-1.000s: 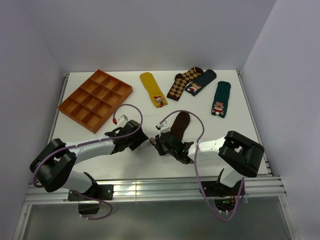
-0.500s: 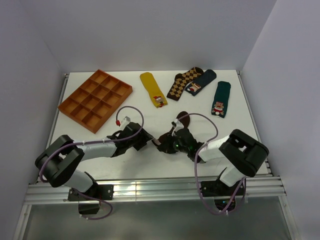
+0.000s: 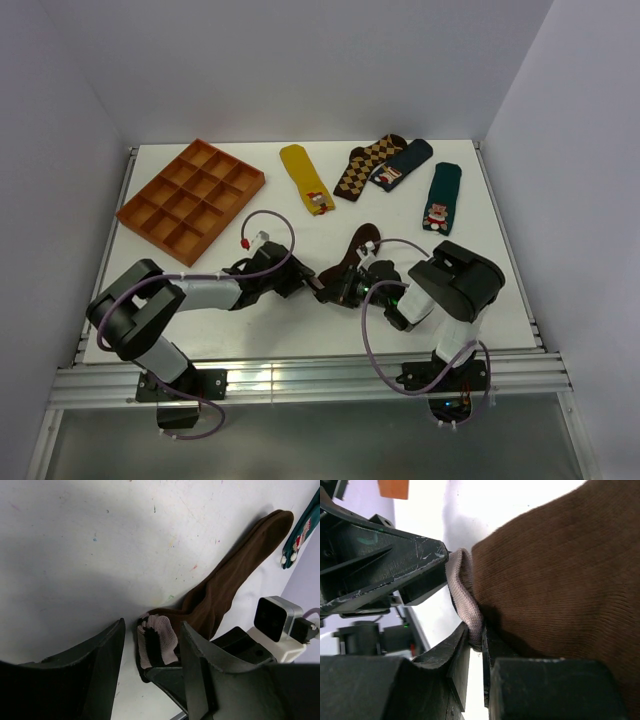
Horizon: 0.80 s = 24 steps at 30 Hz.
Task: Roll the socks
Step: Roll the sock at the center of the board.
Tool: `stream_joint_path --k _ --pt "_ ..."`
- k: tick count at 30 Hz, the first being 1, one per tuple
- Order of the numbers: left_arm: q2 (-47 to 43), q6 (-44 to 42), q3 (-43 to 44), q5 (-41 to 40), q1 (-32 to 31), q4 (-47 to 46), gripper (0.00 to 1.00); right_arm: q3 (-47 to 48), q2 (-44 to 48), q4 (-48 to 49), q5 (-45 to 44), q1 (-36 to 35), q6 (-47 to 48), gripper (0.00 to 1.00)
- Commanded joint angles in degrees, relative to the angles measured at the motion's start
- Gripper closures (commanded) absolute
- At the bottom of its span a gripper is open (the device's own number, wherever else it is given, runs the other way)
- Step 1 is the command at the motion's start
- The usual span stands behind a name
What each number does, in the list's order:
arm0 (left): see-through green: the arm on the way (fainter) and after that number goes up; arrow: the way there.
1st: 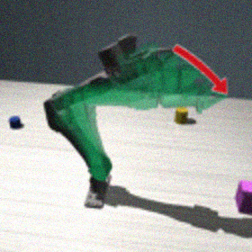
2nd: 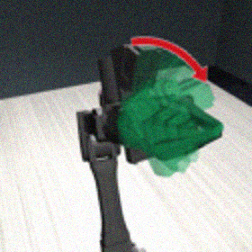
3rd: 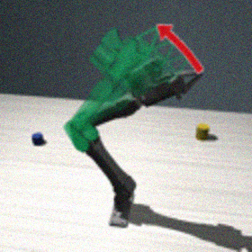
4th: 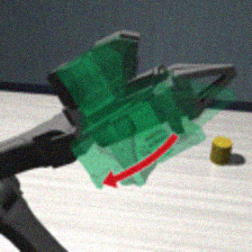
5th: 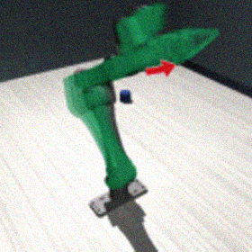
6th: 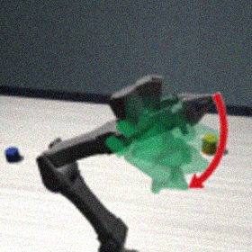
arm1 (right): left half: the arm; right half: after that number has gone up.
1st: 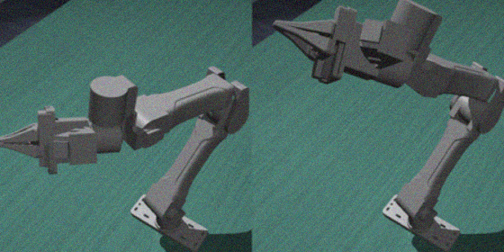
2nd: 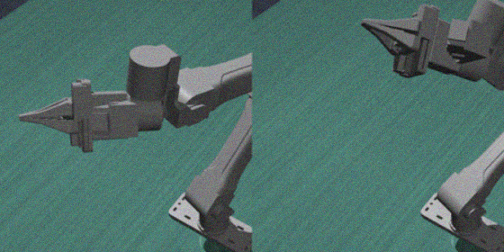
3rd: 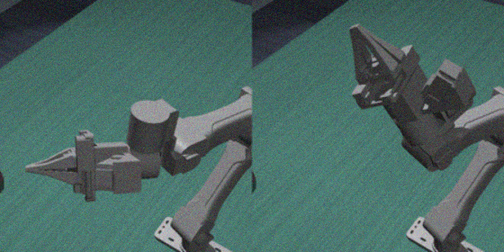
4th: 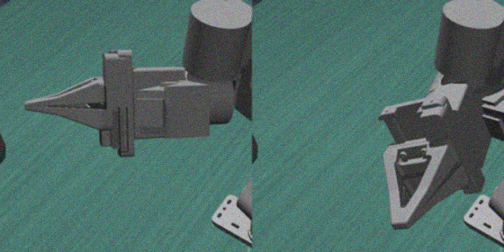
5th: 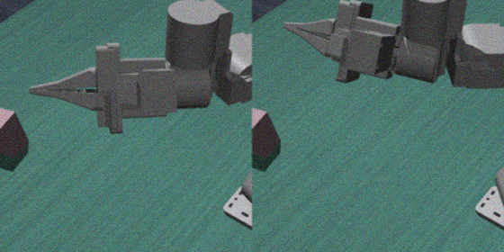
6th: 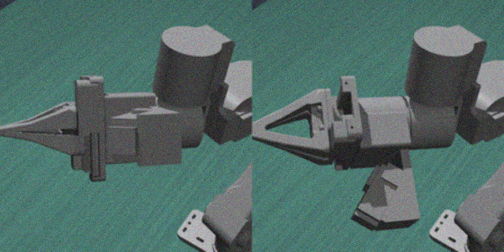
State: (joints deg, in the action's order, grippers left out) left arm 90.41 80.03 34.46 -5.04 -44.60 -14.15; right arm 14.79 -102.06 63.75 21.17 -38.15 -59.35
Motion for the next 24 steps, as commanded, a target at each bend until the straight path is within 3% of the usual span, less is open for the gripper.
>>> stream_joint_path --k 1,19,23,24 --pt "1.87 -1.02 1.4 0.91 -0.22 -0.35 0.47 -2.13 -3.58 3.74 2.21 1.06 -3.83 1.0" --pt "2.84 -2.42 1.93 0.03 -2.51 3.61 0.62 -2.04 -6.13 5.34 2.21 2.29 -5.6 0.98" --pt "2.14 -3.12 2.1 -0.67 -3.04 5.62 0.76 -1.69 -5.17 3.76 2.21 2.38 -4.99 0.96" --pt "1.88 -3.47 2.11 -1.11 -3.21 5.97 0.84 -1.34 -4.73 2.28 2.21 2.38 -4.29 0.96"
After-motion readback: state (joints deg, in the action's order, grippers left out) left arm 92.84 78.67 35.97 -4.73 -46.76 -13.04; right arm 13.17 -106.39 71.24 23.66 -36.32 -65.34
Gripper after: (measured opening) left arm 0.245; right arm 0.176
